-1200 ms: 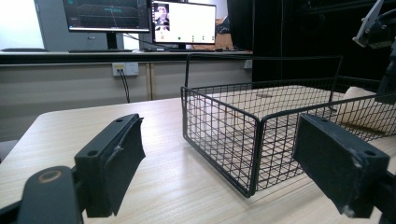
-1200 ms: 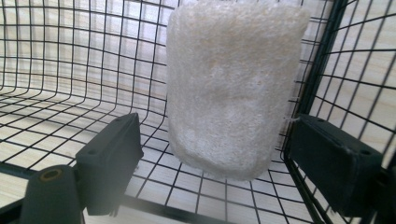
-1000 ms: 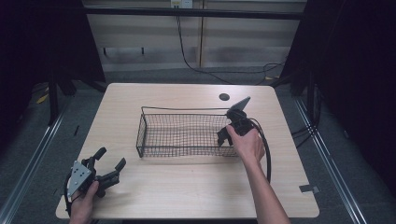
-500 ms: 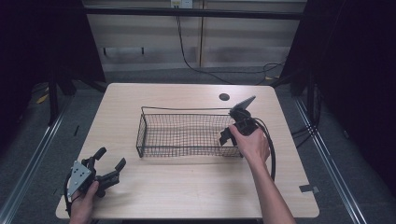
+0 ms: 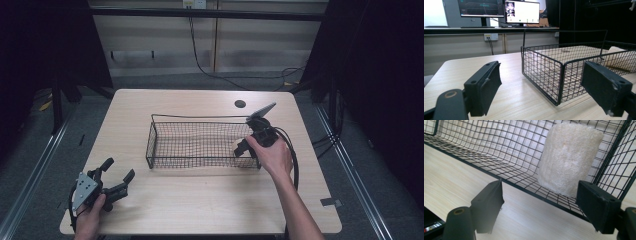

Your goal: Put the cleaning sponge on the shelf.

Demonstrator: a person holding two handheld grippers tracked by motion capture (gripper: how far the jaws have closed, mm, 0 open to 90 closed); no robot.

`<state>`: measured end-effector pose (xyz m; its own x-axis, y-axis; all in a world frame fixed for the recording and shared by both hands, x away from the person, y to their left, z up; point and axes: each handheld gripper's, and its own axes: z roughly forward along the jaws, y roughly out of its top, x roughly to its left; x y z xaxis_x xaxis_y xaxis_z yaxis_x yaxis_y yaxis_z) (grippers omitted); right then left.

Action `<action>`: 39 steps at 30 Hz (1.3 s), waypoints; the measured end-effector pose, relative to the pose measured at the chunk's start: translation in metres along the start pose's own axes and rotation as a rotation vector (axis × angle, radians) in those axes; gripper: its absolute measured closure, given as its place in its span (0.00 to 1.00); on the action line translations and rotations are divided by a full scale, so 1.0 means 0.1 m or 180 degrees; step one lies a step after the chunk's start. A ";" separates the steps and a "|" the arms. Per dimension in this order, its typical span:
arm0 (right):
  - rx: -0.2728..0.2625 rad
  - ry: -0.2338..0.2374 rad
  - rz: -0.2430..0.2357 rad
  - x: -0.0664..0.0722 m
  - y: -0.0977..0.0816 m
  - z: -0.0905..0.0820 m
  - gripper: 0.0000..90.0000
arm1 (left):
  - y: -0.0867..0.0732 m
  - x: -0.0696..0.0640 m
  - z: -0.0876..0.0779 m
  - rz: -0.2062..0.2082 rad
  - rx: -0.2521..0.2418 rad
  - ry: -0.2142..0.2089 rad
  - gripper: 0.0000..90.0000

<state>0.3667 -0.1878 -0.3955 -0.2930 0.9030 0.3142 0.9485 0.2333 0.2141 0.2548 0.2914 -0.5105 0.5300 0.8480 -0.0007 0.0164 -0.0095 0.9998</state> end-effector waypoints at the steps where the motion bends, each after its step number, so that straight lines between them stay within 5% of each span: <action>1: -0.0028 -0.0003 -0.0032 0.01 -0.01 -0.01 0.27 | 0.00 0.00 0.00 -0.0013 0.0000 -0.0004 0.17; 14: -0.0265 0.0287 -0.0304 0.14 -0.17 -0.19 0.30 | 0.00 0.00 0.00 0.0001 0.0000 0.0000 0.17; 24: -0.0328 0.0329 -0.0479 0.22 -0.31 -0.14 0.29 | 0.00 0.00 0.00 0.0001 0.0000 0.0000 0.17; 27: -0.0394 0.0446 -0.0508 0.25 -0.36 -0.15 0.29 | 0.00 0.00 0.00 -0.0012 0.0001 -0.0004 0.17; 39: -0.0389 0.0357 -0.0601 0.29 -0.63 -0.01 0.29 | 0.00 0.00 0.00 -0.0012 0.0002 -0.0002 0.17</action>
<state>0.2980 -0.1771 -0.3986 -0.4815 0.8004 0.3572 0.8562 0.3425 0.3868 0.2546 0.2912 -0.5106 0.5306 0.8476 -0.0045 0.0190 -0.0066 0.9998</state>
